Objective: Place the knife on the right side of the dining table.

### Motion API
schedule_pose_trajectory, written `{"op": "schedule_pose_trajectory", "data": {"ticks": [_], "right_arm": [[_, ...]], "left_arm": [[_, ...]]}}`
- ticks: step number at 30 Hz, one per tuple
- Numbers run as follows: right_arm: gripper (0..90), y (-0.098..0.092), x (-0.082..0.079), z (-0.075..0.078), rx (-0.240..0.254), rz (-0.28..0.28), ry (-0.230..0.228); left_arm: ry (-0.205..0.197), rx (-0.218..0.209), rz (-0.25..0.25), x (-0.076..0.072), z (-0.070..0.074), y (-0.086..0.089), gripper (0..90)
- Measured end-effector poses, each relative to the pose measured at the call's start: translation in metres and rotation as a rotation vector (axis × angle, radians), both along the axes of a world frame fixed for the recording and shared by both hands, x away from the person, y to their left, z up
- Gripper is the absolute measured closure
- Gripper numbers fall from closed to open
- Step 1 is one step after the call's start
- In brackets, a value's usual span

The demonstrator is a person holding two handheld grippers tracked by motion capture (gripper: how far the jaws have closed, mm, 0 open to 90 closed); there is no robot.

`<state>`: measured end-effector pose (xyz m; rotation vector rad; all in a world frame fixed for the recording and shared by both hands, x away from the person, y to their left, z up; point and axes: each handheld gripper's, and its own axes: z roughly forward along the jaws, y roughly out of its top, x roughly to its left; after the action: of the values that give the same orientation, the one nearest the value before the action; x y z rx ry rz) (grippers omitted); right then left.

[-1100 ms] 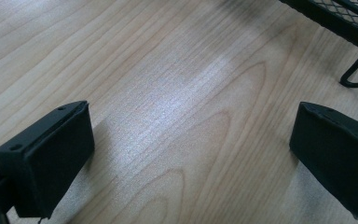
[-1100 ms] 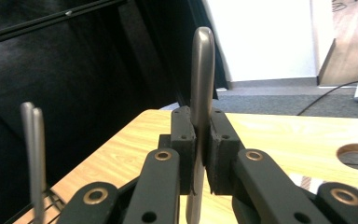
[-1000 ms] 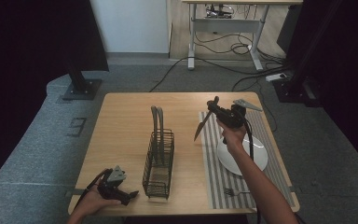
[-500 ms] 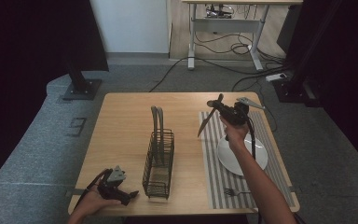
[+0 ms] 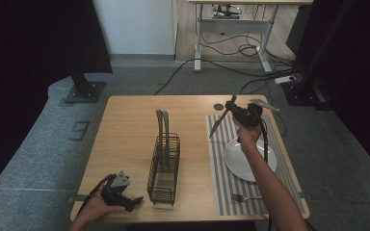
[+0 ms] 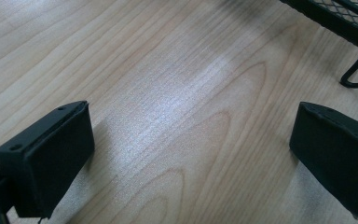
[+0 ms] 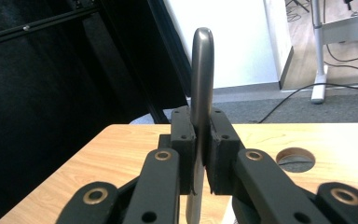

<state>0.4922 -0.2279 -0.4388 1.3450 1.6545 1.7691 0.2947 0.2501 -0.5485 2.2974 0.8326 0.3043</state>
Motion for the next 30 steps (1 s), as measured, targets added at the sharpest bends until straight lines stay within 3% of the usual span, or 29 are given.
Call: {"op": "schedule_pose_trajectory", "data": {"ticks": [6,15,30], "right_arm": [[82.7,-0.004,0.010,0.003,-0.022,-0.029,-0.004],[82.7,-0.009,0.021,-0.005,-0.044,-0.071,0.009],[82.7,-0.010,0.026,-0.011,-0.046,-0.103,0.007]], "left_arm": [[0.000,0.000,0.000,0.000,0.000,0.000,0.0],[0.000,0.000,0.000,0.000,0.000,0.000,0.0],[0.000,0.000,0.000,0.000,0.000,0.000,0.0]]}}
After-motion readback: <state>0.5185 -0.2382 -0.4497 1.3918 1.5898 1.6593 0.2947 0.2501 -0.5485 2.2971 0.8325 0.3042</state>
